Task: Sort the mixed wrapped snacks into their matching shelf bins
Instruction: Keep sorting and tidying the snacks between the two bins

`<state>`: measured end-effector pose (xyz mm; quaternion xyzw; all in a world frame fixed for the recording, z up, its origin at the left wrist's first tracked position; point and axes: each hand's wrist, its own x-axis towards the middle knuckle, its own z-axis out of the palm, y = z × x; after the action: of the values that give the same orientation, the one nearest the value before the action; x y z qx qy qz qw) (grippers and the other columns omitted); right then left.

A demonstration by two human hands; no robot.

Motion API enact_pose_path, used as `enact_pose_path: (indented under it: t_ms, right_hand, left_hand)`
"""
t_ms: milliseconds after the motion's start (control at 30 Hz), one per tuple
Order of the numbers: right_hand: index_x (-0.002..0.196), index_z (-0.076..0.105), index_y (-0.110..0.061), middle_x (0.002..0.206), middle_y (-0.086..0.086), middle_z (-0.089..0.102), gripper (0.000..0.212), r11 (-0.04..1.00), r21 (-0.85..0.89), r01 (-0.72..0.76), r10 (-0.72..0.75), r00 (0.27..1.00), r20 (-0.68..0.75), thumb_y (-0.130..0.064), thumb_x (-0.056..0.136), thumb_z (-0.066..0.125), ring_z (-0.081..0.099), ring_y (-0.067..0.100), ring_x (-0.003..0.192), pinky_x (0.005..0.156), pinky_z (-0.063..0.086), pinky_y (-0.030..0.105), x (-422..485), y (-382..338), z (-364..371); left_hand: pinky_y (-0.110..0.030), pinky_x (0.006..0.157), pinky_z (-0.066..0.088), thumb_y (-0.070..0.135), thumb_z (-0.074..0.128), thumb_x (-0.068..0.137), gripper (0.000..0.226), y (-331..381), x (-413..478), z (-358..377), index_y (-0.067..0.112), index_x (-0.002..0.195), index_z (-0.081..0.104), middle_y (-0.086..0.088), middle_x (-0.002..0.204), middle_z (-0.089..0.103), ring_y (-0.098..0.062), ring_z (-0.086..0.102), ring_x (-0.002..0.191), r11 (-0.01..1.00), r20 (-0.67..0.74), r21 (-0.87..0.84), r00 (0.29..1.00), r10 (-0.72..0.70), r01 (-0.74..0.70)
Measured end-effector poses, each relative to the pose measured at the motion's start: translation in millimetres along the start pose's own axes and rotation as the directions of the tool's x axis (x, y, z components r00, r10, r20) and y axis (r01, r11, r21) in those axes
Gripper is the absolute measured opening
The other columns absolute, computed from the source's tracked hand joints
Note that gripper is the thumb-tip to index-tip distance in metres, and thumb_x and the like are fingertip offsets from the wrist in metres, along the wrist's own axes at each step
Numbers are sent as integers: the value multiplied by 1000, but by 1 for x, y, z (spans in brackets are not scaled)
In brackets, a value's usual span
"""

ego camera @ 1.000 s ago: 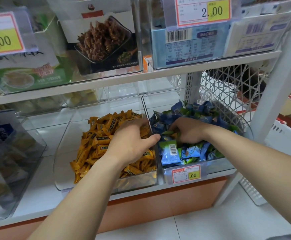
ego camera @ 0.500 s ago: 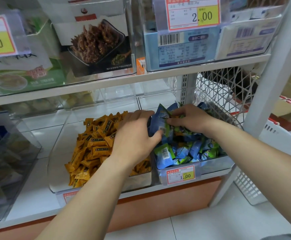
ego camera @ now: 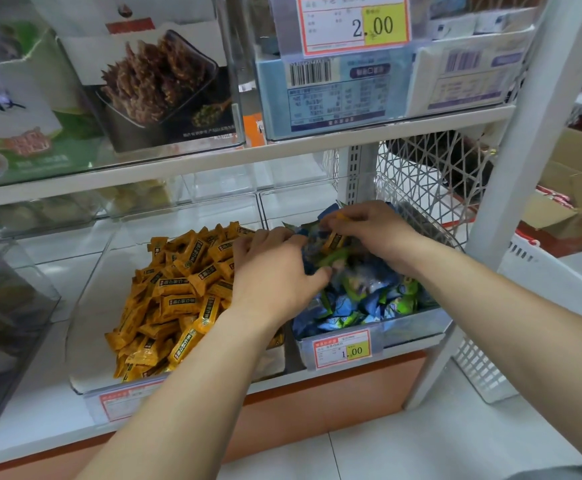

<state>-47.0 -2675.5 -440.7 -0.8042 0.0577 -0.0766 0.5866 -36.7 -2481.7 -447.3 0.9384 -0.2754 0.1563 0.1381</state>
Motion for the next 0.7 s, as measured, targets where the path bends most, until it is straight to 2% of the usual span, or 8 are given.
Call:
enact_pose_path:
  t_ms: [167, 267, 333, 367, 433, 533, 633, 700]
  right_hand:
    - [92, 77, -24, 83, -12, 76, 9, 987, 35, 159, -156, 986, -64, -17, 90, 73, 70, 2, 80, 72, 54, 19, -3, -14, -1]
    - [94, 76, -20, 86, 0, 77, 8, 961, 221, 167, -157, 986, -64, -15, 88, 74, 73, 15, 82, 74, 60, 28, -10, -25, 11]
    - [105, 72, -19, 97, 4, 76, 13, 951, 275, 140, -135, 990, -37, -20, 92, 71, 75, 19, 85, 74, 60, 29, -13, -29, 20]
    - [111, 70, -20, 102, 1, 75, 17, 974, 179, 141, -137, 990, -32, -25, 94, 68, 74, 17, 85, 74, 59, 27, -14, -30, 21]
    - [120, 65, -25, 108, -11, 69, 27, 965, -204, 165, -163, 986, 29, -36, 96, 63, 68, 5, 91, 80, 51, 22, -17, -25, 18]
    - [147, 45, -35, 144, -6, 52, 57, 738, -662, 134, 61, 963, 263, -48, 94, 60, 54, 16, 127, 100, 45, 30, -19, -11, 10]
    - [156, 20, -43, 162, -1, 28, 79, 487, -858, 163, 285, 899, 333, -63, 89, 57, 38, 26, 142, 107, 41, 35, -15, -4, 9]
    - [156, 23, -37, 155, 1, 40, 80, 469, -865, 178, 258, 909, 327, -60, 89, 60, 47, 28, 134, 102, 45, 37, -10, -2, 14]
  left_hand:
    - [-42, 105, 39, 54, 56, 92, 54, 6, 2, -7, 30, 139, 48, 5, 125, 65, -21, 56, 119, 954, -34, -300, 999, -20, 9]
    - [-26, 74, 47, 48, 60, 92, 39, 7, 2, -14, 32, 128, 56, 11, 106, 71, -12, 65, 96, 875, -68, -484, 995, -71, 29]
    - [-26, 60, 45, 47, 61, 92, 28, -2, 2, -21, 33, 116, 60, 12, 84, 70, -12, 65, 77, 884, -122, -465, 986, -117, 48]
    - [-26, 59, 44, 47, 61, 91, 27, -11, 1, -25, 33, 113, 62, 12, 82, 68, -14, 65, 76, 903, -148, -424, 978, -146, 70]
    - [-32, 69, 47, 47, 62, 90, 32, -34, 0, -30, 30, 117, 64, 3, 96, 71, -24, 64, 91, 949, -189, -275, 959, -213, 157]
    - [-42, 97, 44, 49, 62, 90, 57, -59, -3, -37, 23, 139, 53, -7, 136, 59, -32, 48, 127, 944, -102, -143, 944, -313, 297]
    - [-38, 94, 45, 49, 62, 89, 53, -55, -7, -39, 25, 136, 55, -3, 135, 58, -27, 49, 125, 964, -93, -182, 973, -212, 193]
    - [-34, 86, 47, 50, 61, 88, 45, -43, -10, -39, 28, 127, 60, 1, 125, 62, -23, 53, 118, 987, -102, -136, 990, -97, 83]
